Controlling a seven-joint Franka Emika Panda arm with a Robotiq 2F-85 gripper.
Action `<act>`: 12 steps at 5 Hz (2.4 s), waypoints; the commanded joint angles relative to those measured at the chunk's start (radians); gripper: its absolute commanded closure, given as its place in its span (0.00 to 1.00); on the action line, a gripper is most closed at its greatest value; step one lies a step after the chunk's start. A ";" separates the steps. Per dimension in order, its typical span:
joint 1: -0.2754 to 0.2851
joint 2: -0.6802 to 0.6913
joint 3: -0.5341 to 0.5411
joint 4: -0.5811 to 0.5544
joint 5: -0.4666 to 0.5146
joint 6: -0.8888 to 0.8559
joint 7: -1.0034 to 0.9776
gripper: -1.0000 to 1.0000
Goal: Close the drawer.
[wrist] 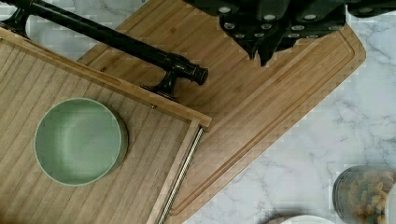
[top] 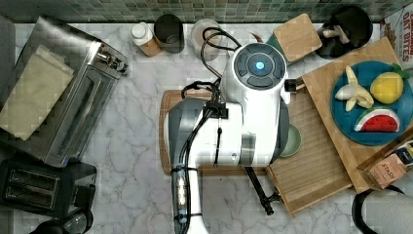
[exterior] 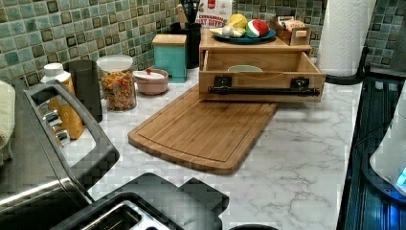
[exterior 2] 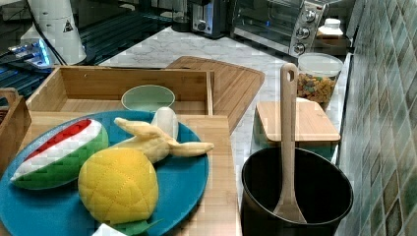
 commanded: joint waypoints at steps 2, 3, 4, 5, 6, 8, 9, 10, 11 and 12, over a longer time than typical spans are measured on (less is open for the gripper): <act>-0.005 -0.036 0.000 -0.094 0.027 0.074 -0.070 1.00; -0.003 -0.081 0.013 -0.201 0.131 0.189 -0.261 1.00; 0.017 -0.104 0.030 -0.250 0.184 0.227 -0.405 1.00; 0.046 -0.133 0.042 -0.310 0.204 0.262 -0.586 1.00; 0.062 -0.146 0.059 -0.352 0.168 0.262 -0.760 1.00; 0.091 -0.203 0.076 -0.493 0.071 0.319 -0.931 1.00; 0.085 -0.211 0.077 -0.559 0.044 0.358 -1.024 1.00; 0.089 -0.248 0.080 -0.659 0.004 0.452 -1.052 1.00; 0.090 -0.287 0.082 -0.735 -0.027 0.480 -1.047 1.00; 0.085 -0.317 0.078 -0.798 -0.053 0.524 -1.068 1.00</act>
